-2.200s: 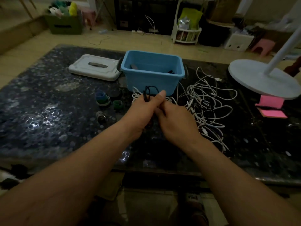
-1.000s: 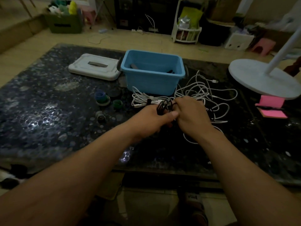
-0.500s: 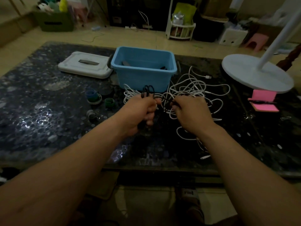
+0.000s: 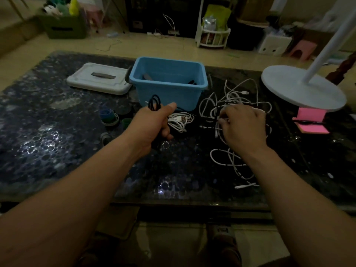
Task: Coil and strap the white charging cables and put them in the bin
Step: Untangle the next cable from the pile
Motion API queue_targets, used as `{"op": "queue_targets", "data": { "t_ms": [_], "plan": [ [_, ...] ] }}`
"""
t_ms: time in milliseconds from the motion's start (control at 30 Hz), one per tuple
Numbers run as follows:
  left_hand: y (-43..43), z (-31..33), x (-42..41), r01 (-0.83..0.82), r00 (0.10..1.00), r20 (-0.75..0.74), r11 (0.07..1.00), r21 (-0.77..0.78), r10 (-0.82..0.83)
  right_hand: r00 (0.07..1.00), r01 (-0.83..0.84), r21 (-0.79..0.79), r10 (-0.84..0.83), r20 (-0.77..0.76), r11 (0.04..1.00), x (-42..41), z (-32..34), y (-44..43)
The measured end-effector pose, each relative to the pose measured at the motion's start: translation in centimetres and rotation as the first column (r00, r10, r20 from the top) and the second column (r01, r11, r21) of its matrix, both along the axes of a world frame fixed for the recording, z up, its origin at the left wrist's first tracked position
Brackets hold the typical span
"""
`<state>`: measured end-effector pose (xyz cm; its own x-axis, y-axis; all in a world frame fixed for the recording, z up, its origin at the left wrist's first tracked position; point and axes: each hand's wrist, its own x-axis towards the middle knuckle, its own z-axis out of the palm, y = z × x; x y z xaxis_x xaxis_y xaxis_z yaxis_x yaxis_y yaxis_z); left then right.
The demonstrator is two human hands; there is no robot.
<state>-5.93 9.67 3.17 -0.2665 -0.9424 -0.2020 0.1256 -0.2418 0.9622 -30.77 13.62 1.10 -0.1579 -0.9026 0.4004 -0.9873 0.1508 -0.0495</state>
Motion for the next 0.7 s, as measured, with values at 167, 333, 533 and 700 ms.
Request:
{"op": "queue_targets", "data": {
  "t_ms": [167, 333, 533, 700],
  "plan": [
    [0.2, 0.6, 0.4, 0.091, 0.994, -0.052, 0.991, -0.096, -0.096, 0.997, -0.073, -0.076, 0.07, -0.045, 0.994, 2.8, 0.7, 0.1],
    [1.0, 1.3, 0.8, 0.14, 0.988, -0.039, 0.981, -0.137, -0.147, 0.979, -0.198, -0.073, 0.194, -0.062, 0.977, 6.1, 1.1, 0.1],
    [-0.3, 2.0, 2.6, 0.026, 0.969, -0.243, 0.996, -0.091, -0.047, 0.979, -0.187, 0.041, 0.183, 0.09, 0.981, 3.2, 0.1, -1.1],
    [-0.4, 2.0, 2.7, 0.063, 0.979, -0.185, 0.991, -0.119, -0.085, 0.91, -0.245, -0.023, 0.238, 0.341, 0.969, 2.9, 1.9, -1.2]
  ]
}}
